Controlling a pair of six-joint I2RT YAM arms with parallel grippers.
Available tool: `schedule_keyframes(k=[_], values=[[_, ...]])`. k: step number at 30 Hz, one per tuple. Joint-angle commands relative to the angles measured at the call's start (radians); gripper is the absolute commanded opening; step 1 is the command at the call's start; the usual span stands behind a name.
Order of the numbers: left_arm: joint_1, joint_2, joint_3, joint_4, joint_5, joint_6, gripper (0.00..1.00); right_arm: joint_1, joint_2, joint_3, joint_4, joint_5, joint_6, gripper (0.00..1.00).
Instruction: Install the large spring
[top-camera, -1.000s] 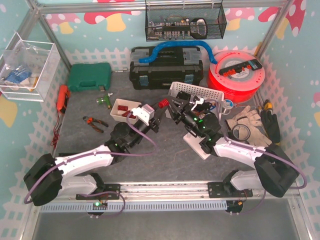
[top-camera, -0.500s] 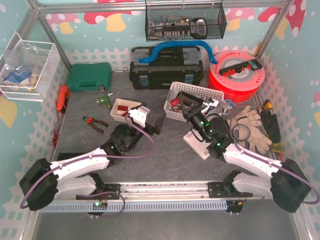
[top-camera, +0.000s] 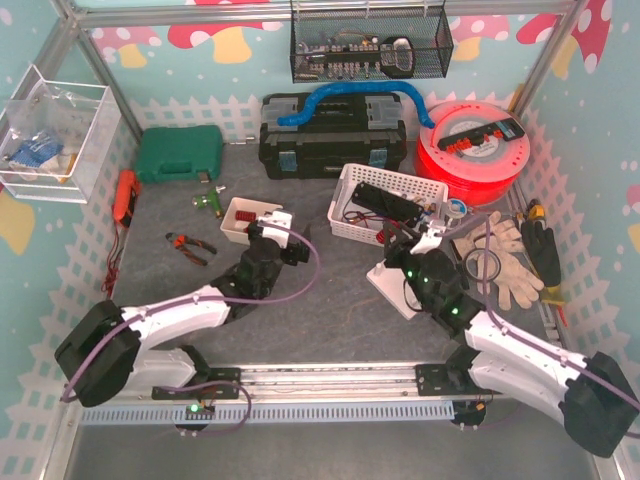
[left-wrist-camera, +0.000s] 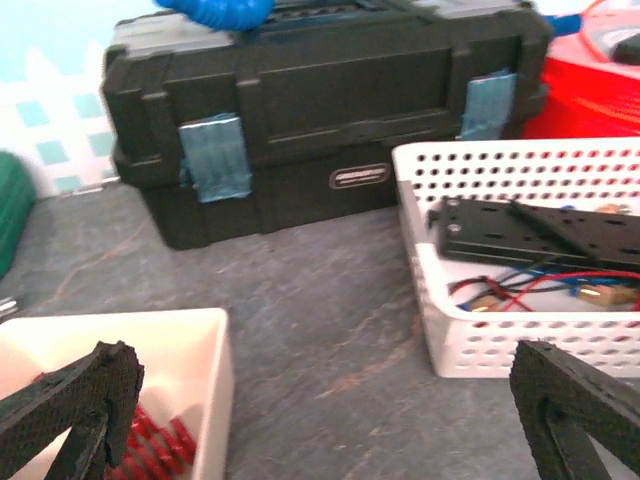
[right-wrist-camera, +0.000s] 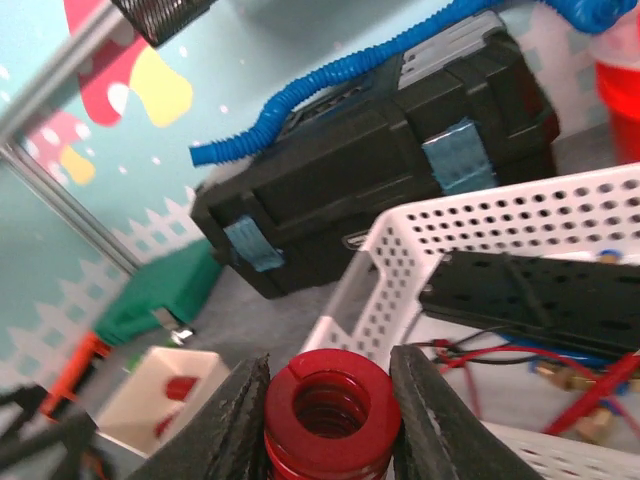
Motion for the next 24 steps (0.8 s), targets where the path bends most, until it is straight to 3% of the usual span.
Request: schedule_keyframes(k=[1,7,12,16,24], values=[[0.074,-0.011,-0.038,-0.010,0.029,-0.063,0.99,-0.001,-0.116,-0.055,-0.036,0.023,-0.314,0.00],[0.189,-0.084,-0.142,0.083,0.251,-0.169,0.99,-0.001,-0.200,-0.168,-0.033,0.039,-0.446,0.00],[0.191,-0.146,-0.176,0.104,0.254,-0.135,0.99,-0.015,-0.202,-0.245,0.088,0.100,-0.465,0.00],[0.191,-0.160,-0.192,0.117,0.259,-0.138,0.99,-0.072,-0.157,-0.257,0.142,0.025,-0.387,0.00],[0.190,-0.163,-0.189,0.107,0.262,-0.139,0.99,-0.201,-0.046,-0.258,0.246,-0.045,-0.385,0.00]])
